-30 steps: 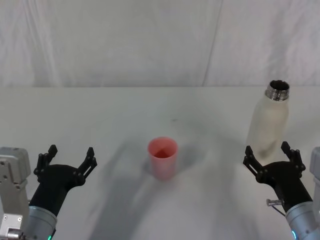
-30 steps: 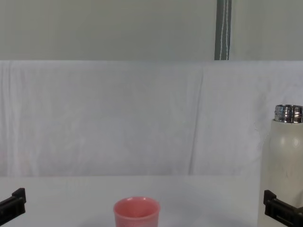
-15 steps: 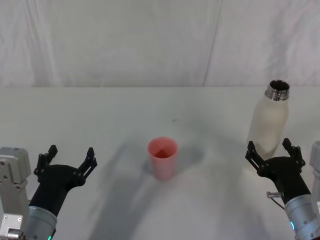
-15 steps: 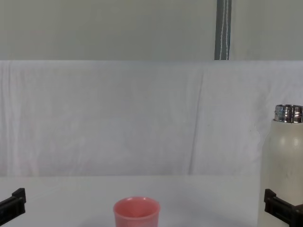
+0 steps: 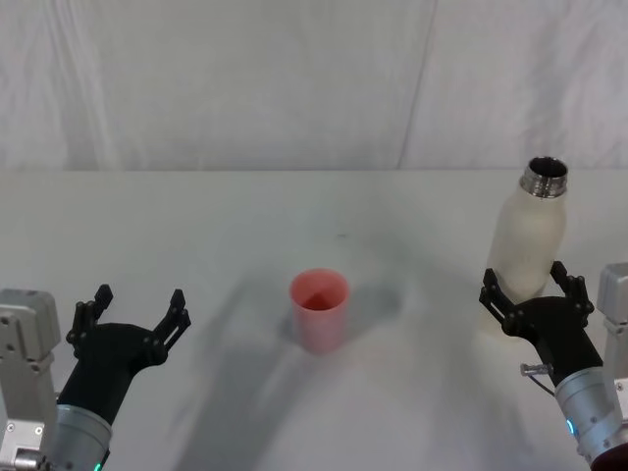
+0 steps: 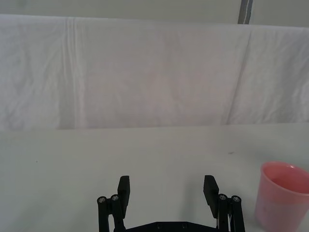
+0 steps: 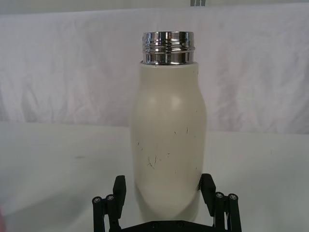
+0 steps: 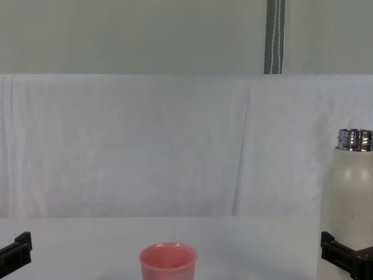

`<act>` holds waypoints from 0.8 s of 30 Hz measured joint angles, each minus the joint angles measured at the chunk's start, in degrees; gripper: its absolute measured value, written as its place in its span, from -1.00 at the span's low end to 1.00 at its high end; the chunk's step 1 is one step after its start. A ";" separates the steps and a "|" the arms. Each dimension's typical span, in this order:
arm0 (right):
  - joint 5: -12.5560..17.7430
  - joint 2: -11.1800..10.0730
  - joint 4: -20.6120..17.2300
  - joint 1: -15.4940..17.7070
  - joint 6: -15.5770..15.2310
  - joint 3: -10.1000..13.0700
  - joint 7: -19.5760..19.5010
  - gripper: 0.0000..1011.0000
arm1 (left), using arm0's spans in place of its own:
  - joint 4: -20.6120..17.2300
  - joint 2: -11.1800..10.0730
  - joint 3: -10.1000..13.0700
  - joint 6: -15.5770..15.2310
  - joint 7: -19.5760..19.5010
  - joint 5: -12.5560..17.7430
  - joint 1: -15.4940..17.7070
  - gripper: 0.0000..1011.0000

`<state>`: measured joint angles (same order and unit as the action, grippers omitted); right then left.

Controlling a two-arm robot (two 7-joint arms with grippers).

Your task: Grasp the thermos with one hand and pour water into the cup lid.

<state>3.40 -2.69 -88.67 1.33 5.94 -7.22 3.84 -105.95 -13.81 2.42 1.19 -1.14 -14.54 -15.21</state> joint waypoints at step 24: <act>-0.24 0.44 4.26 -4.32 -0.21 0.96 1.35 0.98 | 0.00 0.00 0.00 0.00 0.00 0.00 0.00 0.98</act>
<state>3.16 -2.25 -84.41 -2.99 5.73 -6.26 5.19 -105.95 -13.81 2.42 1.19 -1.14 -14.54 -15.21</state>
